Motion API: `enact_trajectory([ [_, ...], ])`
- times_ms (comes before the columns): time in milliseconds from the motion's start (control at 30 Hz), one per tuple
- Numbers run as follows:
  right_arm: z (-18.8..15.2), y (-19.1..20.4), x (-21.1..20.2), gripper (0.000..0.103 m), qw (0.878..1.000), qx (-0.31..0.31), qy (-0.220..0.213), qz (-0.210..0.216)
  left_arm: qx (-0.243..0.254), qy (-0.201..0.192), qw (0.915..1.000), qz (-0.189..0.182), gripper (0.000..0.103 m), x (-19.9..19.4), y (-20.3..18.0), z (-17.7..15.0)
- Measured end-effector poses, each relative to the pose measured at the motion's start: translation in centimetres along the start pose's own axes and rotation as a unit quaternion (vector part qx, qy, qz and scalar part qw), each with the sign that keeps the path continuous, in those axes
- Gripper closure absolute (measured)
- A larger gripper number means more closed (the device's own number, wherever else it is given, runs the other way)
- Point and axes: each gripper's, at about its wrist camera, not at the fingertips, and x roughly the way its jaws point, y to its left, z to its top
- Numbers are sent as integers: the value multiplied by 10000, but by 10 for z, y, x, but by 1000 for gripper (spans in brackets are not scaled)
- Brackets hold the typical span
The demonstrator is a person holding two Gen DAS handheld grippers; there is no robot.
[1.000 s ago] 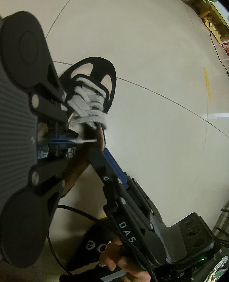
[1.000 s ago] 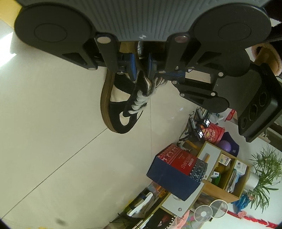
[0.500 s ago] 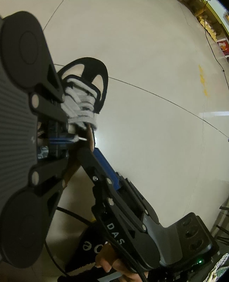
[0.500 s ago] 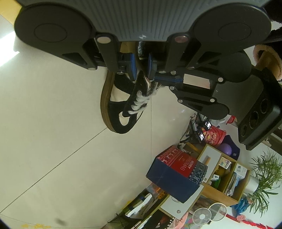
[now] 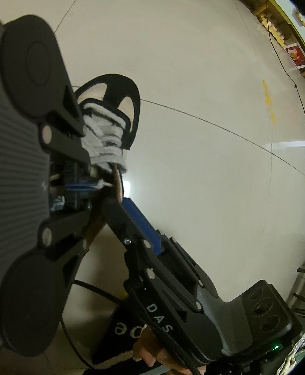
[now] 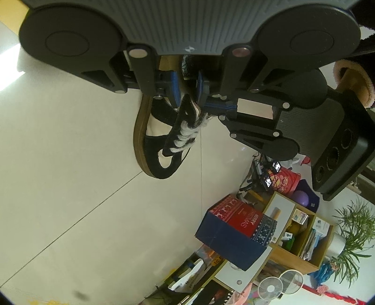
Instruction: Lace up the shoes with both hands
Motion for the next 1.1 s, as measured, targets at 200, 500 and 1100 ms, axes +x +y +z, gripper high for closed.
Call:
enact_trajectory([
  [200,0,2,-2,84,10000,-37,-10,54,67,-45,9999,-112,101,-2,-2,1],
  [500,7,-6,-9,83,9990,336,-208,194,-51,-176,9998,-9,101,-3,10,2],
  [1100,5,-32,3,98,9845,1642,-357,494,-694,-623,9951,322,94,-11,-2,-11],
])
